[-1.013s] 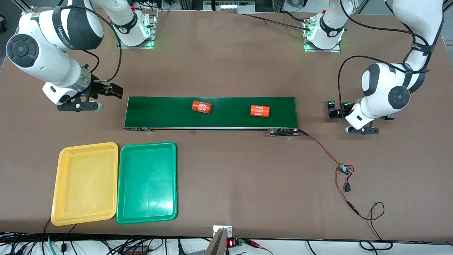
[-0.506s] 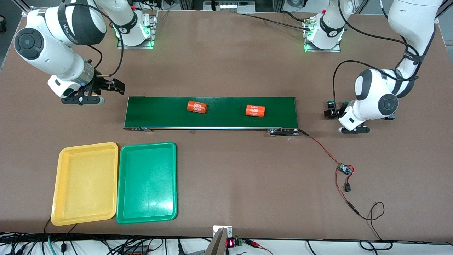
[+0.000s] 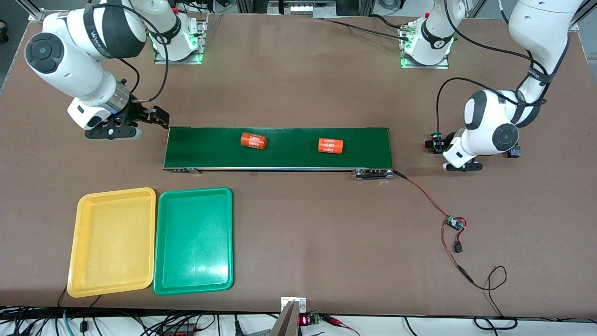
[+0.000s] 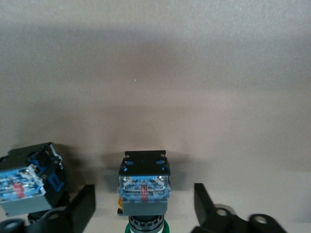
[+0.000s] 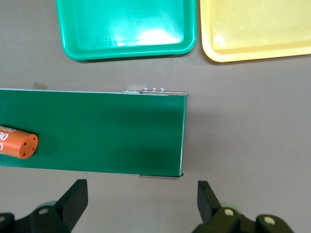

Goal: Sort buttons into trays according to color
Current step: 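Grasp a black button with the left gripper while the right gripper approaches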

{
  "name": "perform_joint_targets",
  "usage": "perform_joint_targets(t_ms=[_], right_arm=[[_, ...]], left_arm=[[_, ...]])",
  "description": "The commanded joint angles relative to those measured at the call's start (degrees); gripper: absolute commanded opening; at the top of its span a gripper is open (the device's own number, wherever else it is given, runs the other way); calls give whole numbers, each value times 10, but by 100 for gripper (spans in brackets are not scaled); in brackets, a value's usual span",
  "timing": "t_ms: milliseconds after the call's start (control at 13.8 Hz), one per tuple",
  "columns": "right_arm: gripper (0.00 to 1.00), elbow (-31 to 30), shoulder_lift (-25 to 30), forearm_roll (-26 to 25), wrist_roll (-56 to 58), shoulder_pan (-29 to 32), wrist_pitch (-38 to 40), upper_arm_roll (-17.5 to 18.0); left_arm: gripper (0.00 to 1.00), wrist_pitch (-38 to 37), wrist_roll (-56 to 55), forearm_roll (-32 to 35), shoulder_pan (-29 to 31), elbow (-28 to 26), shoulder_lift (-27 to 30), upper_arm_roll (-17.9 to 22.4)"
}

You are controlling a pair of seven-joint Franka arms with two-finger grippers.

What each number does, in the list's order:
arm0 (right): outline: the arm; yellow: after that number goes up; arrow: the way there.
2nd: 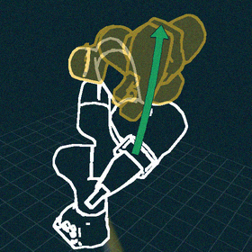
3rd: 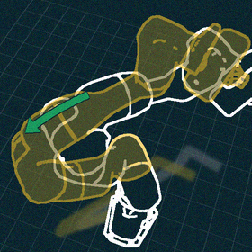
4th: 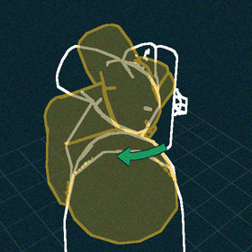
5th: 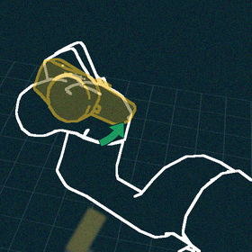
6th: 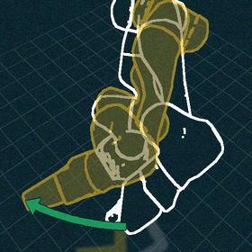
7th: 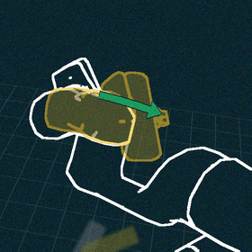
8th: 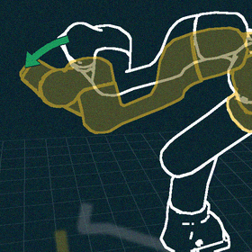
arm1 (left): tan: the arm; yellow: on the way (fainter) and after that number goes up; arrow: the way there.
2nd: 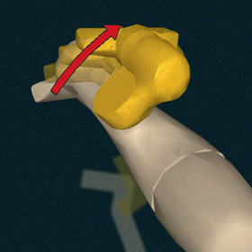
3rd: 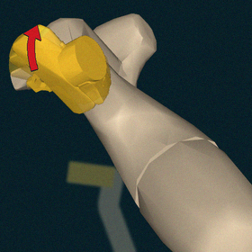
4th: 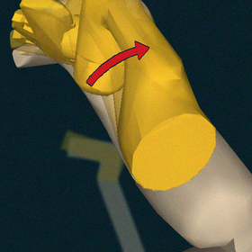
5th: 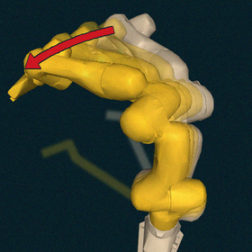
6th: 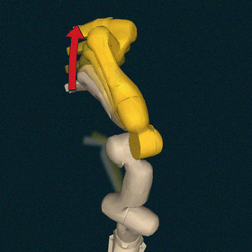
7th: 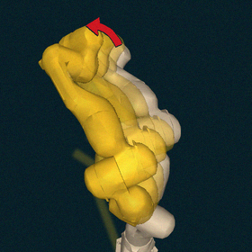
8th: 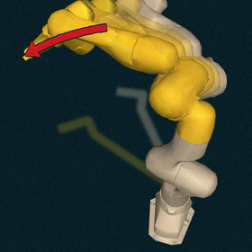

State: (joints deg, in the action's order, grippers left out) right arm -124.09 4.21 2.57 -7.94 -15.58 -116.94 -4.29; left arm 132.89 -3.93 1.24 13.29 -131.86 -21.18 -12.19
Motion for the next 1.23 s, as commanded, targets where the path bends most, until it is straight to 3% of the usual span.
perform_joint_targets(t_ms=[0, 145, 217, 362, 651, 868, 1157], right_arm=[[100, -11, 7, 9, -3, -7, -13, -2], [100, -11, 7, 9, -14, -8, -14, -2], [100, -11, 6, 9, -24, -10, -14, -2], [100, -11, 4, 9, -40, -19, -16, -2], [100, -10, 2, 9, -57, -20, -22, -1], [100, -10, 0, 9, -64, -29, -25, -1], [100, -9, -3, 9, -72, -36, -31, -1]], left_arm=[[34, -3, 0, -9, 2, -4, 5, -2], [10, -3, 9, -8, 2, -4, 8, -3], [4, -3, 12, -8, 2, -3, 13, -4], [2, -3, 21, -7, -5, -2, 40, -11], [0, -3, 54, -7, -32, 3, 100, -65], [0, -1, 47, -16, -44, 12, 103, -133], [0, 0, -26, -16, -93, 32, 92, -146]])
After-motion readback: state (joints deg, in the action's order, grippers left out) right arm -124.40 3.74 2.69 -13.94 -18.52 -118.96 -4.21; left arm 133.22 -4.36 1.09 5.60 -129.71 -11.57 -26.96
